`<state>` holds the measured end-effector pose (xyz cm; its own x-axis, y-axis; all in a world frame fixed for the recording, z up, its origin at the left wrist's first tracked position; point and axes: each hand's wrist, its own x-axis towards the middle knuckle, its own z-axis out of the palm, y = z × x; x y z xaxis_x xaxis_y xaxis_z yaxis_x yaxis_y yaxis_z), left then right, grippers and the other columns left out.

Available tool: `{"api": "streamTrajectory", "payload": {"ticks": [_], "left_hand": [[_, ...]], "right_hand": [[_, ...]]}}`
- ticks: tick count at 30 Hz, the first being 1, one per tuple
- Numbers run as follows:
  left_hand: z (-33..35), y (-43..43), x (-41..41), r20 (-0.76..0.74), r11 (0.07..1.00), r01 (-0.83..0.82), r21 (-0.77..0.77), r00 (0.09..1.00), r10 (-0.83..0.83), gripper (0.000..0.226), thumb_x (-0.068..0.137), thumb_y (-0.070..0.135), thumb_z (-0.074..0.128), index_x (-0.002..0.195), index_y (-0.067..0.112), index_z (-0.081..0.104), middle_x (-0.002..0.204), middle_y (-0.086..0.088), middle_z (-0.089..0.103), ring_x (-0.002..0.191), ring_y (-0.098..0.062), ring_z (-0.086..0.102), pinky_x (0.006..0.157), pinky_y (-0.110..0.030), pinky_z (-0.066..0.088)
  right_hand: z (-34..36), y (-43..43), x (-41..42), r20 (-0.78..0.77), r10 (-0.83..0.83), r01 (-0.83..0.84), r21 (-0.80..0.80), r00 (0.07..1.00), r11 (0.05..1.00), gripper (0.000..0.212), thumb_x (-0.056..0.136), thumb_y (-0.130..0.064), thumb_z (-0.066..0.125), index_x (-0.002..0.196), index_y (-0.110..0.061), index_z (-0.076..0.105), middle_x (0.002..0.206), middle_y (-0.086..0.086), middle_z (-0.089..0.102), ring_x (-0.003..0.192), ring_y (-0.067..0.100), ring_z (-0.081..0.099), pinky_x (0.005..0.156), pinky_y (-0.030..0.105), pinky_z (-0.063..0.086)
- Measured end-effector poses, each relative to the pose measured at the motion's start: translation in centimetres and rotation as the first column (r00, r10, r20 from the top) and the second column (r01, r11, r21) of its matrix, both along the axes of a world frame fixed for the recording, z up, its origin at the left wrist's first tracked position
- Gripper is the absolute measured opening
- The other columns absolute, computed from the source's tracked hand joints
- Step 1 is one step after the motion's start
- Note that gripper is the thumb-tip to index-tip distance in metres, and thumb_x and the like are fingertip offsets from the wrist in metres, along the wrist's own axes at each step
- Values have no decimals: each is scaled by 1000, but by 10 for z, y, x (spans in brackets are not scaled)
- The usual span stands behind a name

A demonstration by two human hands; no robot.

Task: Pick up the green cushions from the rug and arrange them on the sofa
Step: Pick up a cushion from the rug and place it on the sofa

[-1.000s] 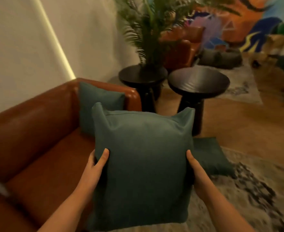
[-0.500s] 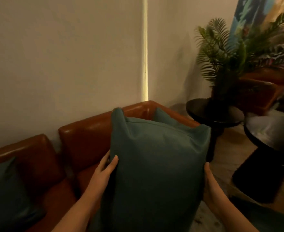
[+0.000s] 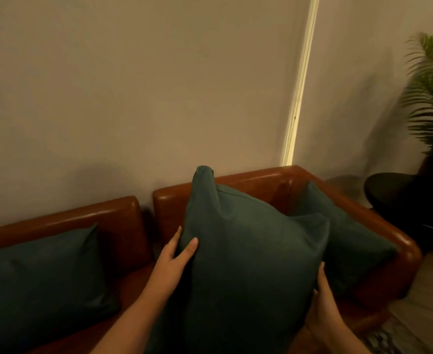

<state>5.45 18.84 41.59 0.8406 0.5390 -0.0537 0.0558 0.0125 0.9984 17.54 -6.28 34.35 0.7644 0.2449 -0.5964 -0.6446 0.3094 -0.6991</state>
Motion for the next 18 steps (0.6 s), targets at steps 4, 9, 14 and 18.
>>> {"api": "streamTrajectory", "payload": {"ticks": [4, 9, 14, 18], "left_hand": [[-4, 19, 20, -14, 991, -124, -42, 992, 123, 34, 89, 29, 60, 122, 24, 53, 106, 11, 64, 84, 6, 62, 64, -9, 48], [-1, 50, 48, -36, 939, -305, -162, 952, 303, 42, 93, 48, 40, 115, 18, 59, 113, 0, 63, 101, -14, 58, 91, -31, 43], [-14, 65, 70, -191, 708, -491, -507, 866, 463, 81, 75, 82, 32, 128, 26, 55, 126, -5, 59, 119, -32, 51, 87, -38, 41], [-28, 74, 70, -236, 546, -578, -607, 787, 570, 97, 59, 94, 29, 132, 34, 50, 145, -3, 44, 132, -34, 39, 92, -47, 38]], "right_hand": [[9, 30, 40, 52, 188, -185, -69, 981, 980, 89, 56, -86, 52, 129, -34, 53, 124, 6, 60, 112, 32, 55, 90, 47, 46], [19, 66, 101, 131, 349, -350, -18, 928, 937, 63, 74, -65, 57, 128, -33, 53, 115, -2, 63, 113, 23, 55, 80, 39, 45], [47, 104, 153, 424, 451, -446, -119, 785, 887, 74, 55, -51, 79, 122, -28, 57, 110, -5, 71, 97, 15, 68, 77, 29, 53], [65, 139, 187, 550, 636, -541, -350, 542, 764, 89, 45, -72, 79, 125, -42, 53, 132, -2, 54, 121, 21, 53, 102, 46, 44]]}}
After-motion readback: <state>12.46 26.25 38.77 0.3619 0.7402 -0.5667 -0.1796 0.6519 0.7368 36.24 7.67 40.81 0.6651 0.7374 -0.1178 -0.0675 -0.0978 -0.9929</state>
